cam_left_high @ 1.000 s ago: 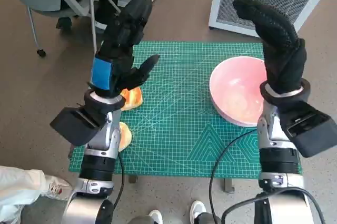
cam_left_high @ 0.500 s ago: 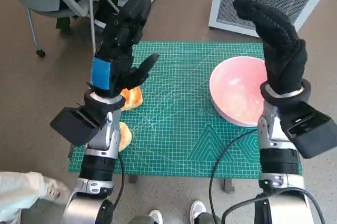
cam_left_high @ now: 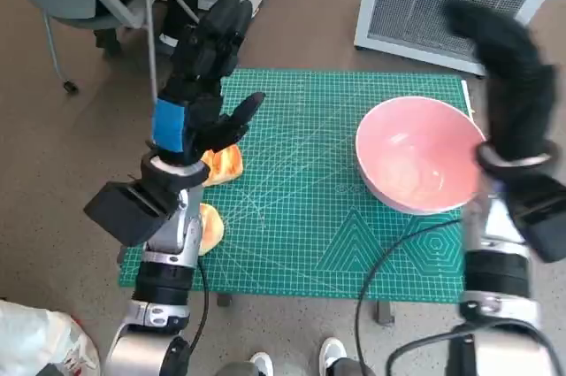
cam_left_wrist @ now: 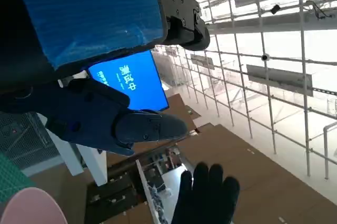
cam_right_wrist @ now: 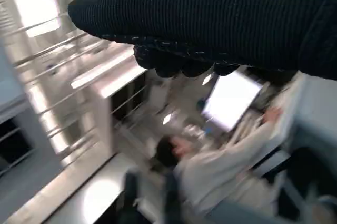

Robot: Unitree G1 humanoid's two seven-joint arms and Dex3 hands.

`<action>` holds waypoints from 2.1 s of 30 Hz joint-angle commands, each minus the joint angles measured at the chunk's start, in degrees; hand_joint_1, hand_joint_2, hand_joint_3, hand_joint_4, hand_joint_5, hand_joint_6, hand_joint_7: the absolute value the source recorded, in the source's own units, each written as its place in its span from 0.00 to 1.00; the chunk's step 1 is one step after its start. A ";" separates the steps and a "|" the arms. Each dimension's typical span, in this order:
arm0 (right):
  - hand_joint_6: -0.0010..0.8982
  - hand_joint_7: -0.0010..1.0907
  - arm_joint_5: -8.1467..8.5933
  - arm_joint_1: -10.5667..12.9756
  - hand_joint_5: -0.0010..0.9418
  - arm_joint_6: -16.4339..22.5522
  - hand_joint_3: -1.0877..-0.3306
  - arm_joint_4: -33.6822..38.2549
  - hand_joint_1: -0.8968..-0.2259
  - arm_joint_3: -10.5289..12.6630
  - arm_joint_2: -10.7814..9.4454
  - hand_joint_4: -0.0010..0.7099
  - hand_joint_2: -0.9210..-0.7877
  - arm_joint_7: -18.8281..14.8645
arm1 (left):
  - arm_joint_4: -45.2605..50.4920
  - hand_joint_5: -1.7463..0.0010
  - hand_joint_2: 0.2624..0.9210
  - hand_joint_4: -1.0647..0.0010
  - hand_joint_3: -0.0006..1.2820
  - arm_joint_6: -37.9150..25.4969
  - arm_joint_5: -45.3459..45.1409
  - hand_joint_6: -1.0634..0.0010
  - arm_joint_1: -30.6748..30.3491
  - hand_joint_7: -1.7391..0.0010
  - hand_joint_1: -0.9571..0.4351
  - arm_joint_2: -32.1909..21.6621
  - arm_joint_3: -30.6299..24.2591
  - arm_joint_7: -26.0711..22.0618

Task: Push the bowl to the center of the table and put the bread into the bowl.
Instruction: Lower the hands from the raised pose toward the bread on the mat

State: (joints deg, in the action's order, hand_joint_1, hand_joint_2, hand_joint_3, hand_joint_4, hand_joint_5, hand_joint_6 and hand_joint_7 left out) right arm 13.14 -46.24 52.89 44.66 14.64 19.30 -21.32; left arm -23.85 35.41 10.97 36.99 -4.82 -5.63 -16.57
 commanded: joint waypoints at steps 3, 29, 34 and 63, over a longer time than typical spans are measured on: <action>0.32 0.05 -2.14 0.46 0.00 0.53 0.42 9.92 0.48 3.65 3.51 0.36 0.00 6.39 | 0.50 1.00 1.00 0.71 0.20 0.26 -0.08 0.80 -0.45 0.78 0.39 -0.65 -0.32 -0.10; 0.28 0.02 -4.94 0.40 0.00 -19.52 0.35 30.50 0.60 5.23 6.88 0.25 0.00 16.07 | 0.79 1.00 1.00 0.70 0.20 -0.88 0.47 0.79 -0.63 0.78 0.41 -1.13 -0.76 -0.56; 0.28 0.02 -4.51 0.51 0.00 -23.88 0.35 31.23 0.59 5.84 5.86 0.24 0.00 16.36 | 1.14 1.00 1.00 0.70 0.20 -0.81 0.21 0.79 -0.92 0.78 0.41 -1.68 -0.90 -0.62; 0.32 0.02 -8.07 -2.62 0.01 -33.51 0.34 32.20 0.59 3.76 -3.12 0.31 0.00 16.71 | 4.83 1.00 1.00 0.70 0.19 -2.18 -0.27 0.77 -3.65 0.79 0.39 -4.37 -1.81 0.28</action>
State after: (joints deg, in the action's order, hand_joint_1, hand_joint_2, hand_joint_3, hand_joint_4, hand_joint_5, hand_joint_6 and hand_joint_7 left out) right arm 6.29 -48.80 20.50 76.00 18.93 17.35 -4.19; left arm -20.20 33.40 11.04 34.34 -8.70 -7.15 -16.59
